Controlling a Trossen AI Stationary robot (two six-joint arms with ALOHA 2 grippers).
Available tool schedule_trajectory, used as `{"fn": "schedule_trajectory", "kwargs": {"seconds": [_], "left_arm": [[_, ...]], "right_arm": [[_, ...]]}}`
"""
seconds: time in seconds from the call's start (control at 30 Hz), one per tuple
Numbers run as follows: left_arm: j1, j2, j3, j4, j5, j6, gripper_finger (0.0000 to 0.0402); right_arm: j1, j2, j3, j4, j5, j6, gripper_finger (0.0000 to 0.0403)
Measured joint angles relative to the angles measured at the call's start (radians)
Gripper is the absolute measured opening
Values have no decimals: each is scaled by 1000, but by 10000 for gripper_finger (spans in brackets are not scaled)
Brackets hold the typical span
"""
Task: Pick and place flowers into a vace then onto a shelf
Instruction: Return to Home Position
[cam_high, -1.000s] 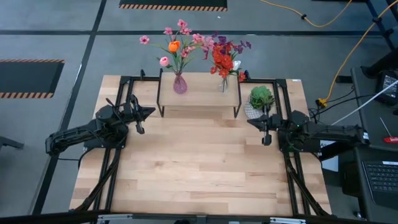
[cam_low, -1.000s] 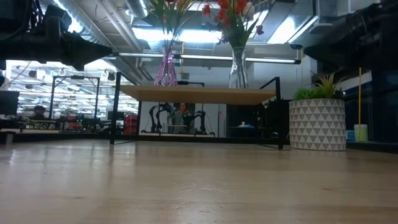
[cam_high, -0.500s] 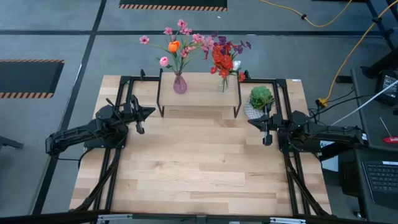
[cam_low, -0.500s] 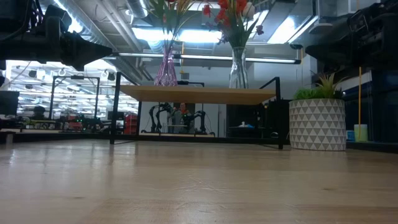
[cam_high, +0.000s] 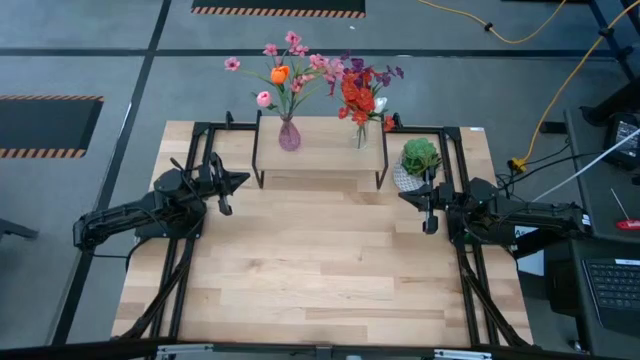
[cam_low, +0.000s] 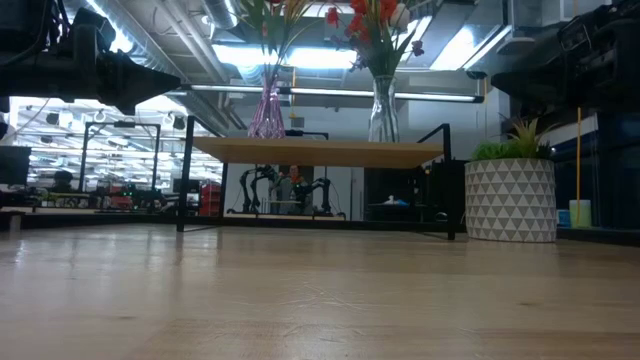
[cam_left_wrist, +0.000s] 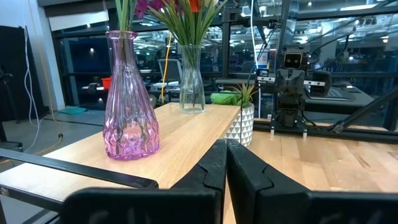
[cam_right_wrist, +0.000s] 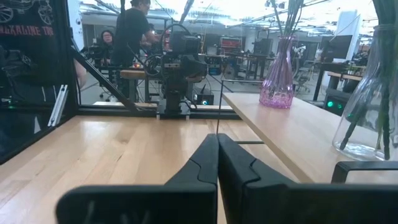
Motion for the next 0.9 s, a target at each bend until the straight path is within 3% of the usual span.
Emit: {"fn": "schedule_trajectory", "kwargs": {"seconds": [0.53, 0.9], "left_arm": [[0, 0, 0, 0, 0, 0, 4], [0, 0, 0, 0, 0, 0, 6]], "right_arm": [[0, -1, 0, -5, 1, -23, 3], [72, -118, 0, -73, 8, -62, 3]]}}
